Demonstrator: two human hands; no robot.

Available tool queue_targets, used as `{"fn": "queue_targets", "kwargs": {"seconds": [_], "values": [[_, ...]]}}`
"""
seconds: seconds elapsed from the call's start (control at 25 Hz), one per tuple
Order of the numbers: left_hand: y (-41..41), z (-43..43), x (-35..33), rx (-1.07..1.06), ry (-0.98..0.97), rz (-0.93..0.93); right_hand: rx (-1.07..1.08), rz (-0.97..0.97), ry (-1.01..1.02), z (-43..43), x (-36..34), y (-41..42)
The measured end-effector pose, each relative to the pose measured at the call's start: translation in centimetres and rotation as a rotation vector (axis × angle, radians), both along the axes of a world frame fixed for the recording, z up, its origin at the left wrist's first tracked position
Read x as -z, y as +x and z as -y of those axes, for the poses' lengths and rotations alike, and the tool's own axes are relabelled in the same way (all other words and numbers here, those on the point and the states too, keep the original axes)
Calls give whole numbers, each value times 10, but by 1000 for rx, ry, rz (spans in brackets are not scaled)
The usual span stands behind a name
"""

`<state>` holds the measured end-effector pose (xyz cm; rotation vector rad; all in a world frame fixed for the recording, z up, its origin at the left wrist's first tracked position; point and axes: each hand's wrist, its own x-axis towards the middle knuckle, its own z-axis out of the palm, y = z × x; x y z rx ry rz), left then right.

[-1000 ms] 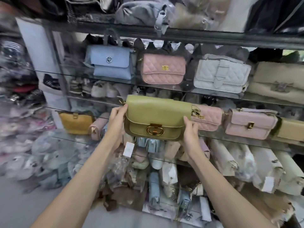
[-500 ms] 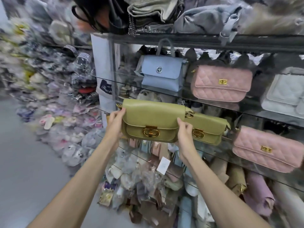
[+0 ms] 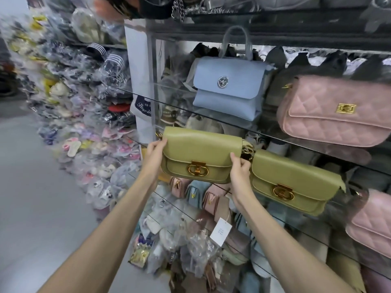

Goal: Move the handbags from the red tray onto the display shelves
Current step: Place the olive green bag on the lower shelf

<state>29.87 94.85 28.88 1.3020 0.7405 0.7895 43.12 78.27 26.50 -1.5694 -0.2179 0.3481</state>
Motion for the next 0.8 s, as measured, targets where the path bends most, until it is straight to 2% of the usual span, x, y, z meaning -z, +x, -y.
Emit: {"fn": "queue_targets", "kwargs": {"seconds": [0.2,0.6,0.8], "values": [[52,-47,16,68,25,-46,57,-7,21,-30,11,29],[150,-100,31,338,-51,-88,477,-67,-44,-79,32,75],[178,-123,39,416,-6,-71,551,-39,-33,-87,42,79]]}}
